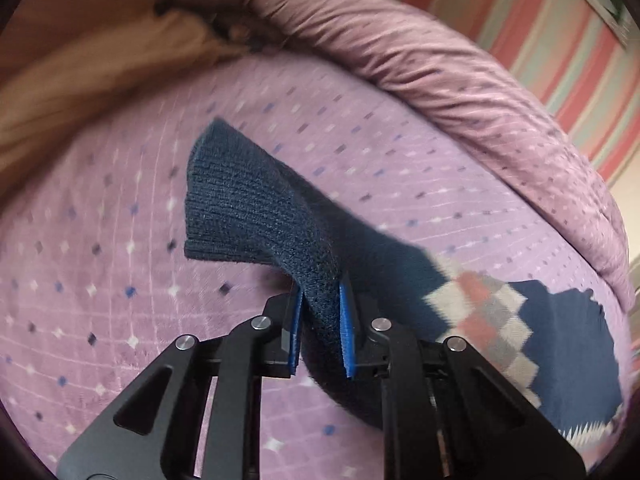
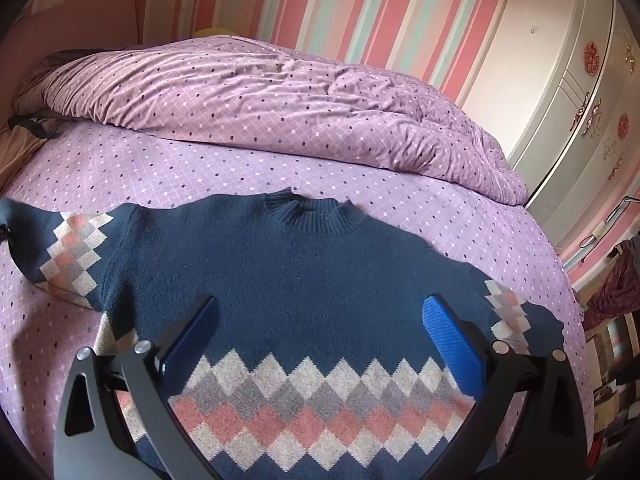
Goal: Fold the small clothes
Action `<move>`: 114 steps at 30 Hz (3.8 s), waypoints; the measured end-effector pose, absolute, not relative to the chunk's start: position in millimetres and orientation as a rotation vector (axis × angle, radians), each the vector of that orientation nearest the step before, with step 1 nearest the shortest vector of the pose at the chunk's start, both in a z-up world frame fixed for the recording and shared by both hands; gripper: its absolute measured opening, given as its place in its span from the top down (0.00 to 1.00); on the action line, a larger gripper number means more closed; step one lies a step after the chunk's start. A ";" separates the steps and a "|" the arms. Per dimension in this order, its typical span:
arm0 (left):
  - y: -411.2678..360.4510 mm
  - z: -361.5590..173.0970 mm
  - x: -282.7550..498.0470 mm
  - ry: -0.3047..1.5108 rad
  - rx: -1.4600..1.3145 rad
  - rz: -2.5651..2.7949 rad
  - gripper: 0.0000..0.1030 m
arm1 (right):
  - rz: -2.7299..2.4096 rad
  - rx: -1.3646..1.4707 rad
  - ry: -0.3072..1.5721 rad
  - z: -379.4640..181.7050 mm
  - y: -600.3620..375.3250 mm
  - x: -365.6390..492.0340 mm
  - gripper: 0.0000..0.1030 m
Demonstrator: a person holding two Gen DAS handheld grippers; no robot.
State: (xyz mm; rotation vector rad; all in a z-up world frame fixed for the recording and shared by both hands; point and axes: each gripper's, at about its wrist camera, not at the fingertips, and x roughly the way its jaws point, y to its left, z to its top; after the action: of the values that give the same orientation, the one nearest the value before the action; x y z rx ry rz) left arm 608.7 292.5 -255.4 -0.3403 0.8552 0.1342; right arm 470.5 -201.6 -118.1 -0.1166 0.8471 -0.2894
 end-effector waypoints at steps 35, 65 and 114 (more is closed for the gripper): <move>-326.5 -266.5 546.7 1.022 0.055 -0.302 0.44 | -0.515 -0.041 0.818 -146.8 -506.7 410.3 0.01; -143.0 -208.4 533.9 0.874 0.302 -0.105 0.08 | -0.179 0.410 1.056 -281.1 -438.4 506.5 0.64; -130.2 -263.6 554.1 0.972 0.178 -0.123 0.06 | -0.096 0.117 0.987 -289.2 -458.4 501.4 0.62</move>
State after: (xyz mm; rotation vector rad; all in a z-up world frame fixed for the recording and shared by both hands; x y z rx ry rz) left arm 554.1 -130.2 -263.6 0.1775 0.9722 -0.1227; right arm 501.4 -458.4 -289.2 0.1166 0.9865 -0.0962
